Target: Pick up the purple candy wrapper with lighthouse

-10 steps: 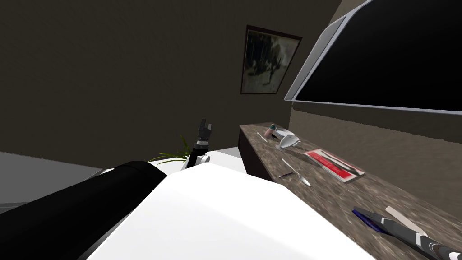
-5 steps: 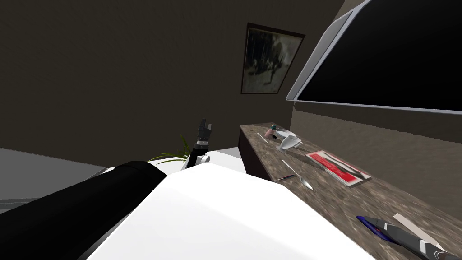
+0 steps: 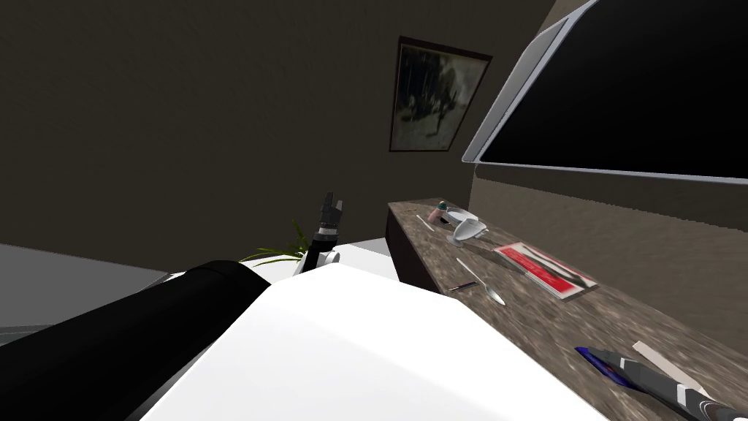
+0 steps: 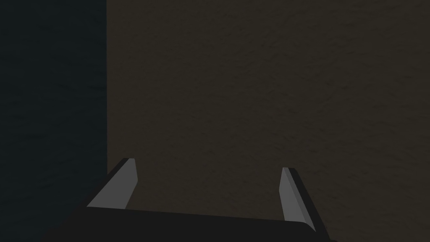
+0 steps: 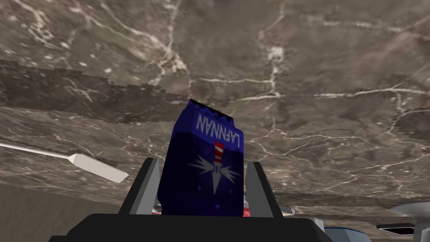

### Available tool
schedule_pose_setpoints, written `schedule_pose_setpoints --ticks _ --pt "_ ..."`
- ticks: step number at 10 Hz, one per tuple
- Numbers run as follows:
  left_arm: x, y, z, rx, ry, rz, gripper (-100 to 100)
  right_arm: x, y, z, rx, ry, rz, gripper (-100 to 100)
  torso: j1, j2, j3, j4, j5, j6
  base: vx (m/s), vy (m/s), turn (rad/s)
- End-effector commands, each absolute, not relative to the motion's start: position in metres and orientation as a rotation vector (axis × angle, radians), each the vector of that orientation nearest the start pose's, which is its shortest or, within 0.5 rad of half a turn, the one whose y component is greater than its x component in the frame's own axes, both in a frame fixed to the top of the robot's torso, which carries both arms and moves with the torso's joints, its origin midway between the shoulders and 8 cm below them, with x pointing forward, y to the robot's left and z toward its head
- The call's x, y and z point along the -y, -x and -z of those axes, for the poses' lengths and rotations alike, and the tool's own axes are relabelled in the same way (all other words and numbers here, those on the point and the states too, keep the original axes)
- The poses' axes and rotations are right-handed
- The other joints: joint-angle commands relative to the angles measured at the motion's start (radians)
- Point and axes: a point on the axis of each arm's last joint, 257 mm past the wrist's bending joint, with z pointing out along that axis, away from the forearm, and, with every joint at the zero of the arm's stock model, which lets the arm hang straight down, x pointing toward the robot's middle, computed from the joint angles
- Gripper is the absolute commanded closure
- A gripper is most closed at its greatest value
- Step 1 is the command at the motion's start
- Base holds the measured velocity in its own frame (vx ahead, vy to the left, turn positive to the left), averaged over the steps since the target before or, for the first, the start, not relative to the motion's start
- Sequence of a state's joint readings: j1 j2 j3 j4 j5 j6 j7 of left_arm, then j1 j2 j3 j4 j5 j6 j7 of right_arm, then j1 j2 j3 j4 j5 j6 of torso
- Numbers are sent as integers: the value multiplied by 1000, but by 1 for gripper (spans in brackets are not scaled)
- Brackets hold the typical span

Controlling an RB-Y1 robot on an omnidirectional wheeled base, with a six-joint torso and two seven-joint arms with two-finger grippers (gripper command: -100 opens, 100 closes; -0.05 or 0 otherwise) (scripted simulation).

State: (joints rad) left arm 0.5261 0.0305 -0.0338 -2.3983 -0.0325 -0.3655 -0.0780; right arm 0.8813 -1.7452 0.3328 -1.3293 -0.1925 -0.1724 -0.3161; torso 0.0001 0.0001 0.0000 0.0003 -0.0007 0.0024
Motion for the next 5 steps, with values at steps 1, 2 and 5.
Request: schedule_pose_setpoints --ticks 1,2,5 --pt "-263 -343 -42 -702 621 1224 0 731 -152 294 -2530 -783 293 100 0 0 0 0 0 0 -37 32 -82" --pt "-263 -343 -42 -702 621 1224 0 730 -157 290 -2532 -776 291 100 1 1 1 0 0 0 -45 31 -60" --pt "-263 -343 -42 -702 621 1224 0 729 -159 289 -2533 -773 290 0 0 2 1 1 0 0 -25 11 -17"
